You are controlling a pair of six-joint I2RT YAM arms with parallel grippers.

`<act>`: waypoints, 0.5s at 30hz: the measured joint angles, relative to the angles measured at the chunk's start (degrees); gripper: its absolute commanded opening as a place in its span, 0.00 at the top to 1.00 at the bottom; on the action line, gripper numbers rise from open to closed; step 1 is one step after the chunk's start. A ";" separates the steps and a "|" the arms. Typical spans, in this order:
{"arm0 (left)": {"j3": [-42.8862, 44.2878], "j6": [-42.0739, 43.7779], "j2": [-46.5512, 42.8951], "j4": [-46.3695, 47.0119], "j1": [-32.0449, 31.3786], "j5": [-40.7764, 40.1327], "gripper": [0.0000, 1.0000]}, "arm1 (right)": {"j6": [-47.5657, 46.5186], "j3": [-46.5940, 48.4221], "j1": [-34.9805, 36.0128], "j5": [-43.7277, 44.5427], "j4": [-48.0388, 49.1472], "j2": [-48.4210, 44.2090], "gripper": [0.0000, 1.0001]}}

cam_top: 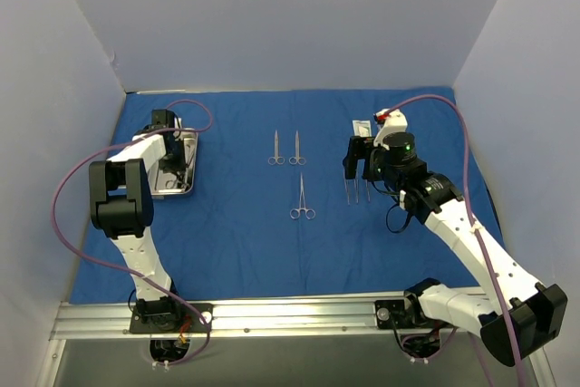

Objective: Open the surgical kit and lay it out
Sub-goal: Pick up the medical item from the container.

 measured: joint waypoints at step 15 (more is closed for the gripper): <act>1.01 -0.98 0.52 0.46 0.42 -0.94 0.98 | 0.20 0.00 0.00 0.00 0.22 0.26 0.18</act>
